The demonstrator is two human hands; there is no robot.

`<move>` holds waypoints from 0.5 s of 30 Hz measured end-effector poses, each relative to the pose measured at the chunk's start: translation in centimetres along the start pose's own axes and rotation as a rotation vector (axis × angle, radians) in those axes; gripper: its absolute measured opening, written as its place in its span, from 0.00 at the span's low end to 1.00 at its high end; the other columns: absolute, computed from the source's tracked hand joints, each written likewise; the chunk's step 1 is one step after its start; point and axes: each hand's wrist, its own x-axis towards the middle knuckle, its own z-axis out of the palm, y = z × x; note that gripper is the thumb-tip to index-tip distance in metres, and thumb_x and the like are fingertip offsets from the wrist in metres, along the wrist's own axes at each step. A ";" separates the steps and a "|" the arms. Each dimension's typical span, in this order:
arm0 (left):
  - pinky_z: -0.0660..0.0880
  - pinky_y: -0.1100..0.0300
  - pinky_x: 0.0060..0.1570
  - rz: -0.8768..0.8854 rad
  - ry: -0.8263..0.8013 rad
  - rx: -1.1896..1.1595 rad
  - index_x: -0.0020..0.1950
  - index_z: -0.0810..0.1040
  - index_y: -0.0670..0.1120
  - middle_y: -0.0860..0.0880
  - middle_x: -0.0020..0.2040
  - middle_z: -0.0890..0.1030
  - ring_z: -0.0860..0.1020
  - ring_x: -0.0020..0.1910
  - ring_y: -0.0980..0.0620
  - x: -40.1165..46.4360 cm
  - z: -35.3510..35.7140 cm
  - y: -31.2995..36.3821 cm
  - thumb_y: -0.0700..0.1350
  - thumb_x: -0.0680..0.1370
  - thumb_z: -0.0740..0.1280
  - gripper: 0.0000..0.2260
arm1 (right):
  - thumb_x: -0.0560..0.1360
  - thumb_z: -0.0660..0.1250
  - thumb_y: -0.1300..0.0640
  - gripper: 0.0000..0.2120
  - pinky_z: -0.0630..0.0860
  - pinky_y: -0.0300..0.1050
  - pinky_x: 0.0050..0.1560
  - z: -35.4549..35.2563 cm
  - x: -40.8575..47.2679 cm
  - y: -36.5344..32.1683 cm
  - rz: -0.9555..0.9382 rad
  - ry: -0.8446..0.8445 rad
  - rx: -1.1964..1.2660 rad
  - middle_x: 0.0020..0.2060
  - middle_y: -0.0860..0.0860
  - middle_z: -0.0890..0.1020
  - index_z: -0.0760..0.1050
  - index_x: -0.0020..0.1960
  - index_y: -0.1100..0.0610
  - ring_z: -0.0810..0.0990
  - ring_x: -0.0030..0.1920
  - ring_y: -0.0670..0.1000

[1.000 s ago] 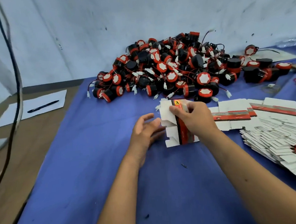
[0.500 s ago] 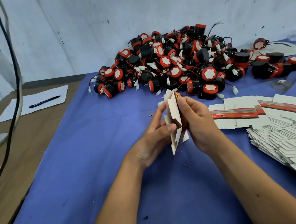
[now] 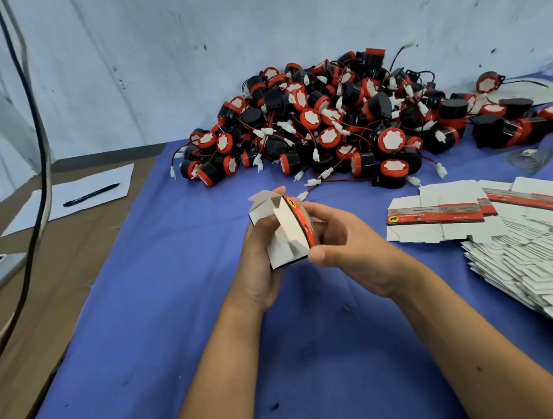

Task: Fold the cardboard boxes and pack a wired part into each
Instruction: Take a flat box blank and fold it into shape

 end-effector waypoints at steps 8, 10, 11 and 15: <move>0.76 0.47 0.60 -0.149 -0.051 0.053 0.73 0.76 0.46 0.40 0.62 0.83 0.80 0.62 0.40 -0.4 -0.2 0.1 0.58 0.71 0.69 0.32 | 0.69 0.77 0.60 0.34 0.80 0.50 0.58 0.4 -0.2 0.0 -0.021 0.096 0.071 0.58 0.62 0.84 0.71 0.73 0.56 0.83 0.58 0.59; 0.72 0.43 0.63 -0.135 -0.037 0.066 0.73 0.76 0.43 0.40 0.61 0.83 0.79 0.62 0.40 -0.3 -0.3 0.2 0.59 0.70 0.70 0.34 | 0.72 0.76 0.59 0.31 0.81 0.48 0.55 0.8 0.0 0.4 -0.040 0.187 0.077 0.56 0.62 0.85 0.70 0.73 0.55 0.84 0.56 0.59; 0.72 0.44 0.64 -0.113 -0.034 0.074 0.73 0.75 0.43 0.41 0.61 0.83 0.78 0.63 0.40 -0.2 -0.3 0.2 0.59 0.70 0.70 0.35 | 0.73 0.75 0.58 0.29 0.81 0.47 0.54 1.0 0.1 0.6 -0.047 0.256 0.046 0.54 0.62 0.85 0.71 0.72 0.54 0.85 0.55 0.58; 0.74 0.45 0.68 0.066 -0.039 0.253 0.76 0.71 0.57 0.46 0.70 0.78 0.77 0.68 0.43 -0.1 0.0 0.1 0.58 0.73 0.70 0.31 | 0.76 0.68 0.52 0.18 0.75 0.50 0.60 1.7 0.6 1.4 -0.074 0.461 0.010 0.50 0.55 0.85 0.77 0.65 0.50 0.83 0.54 0.52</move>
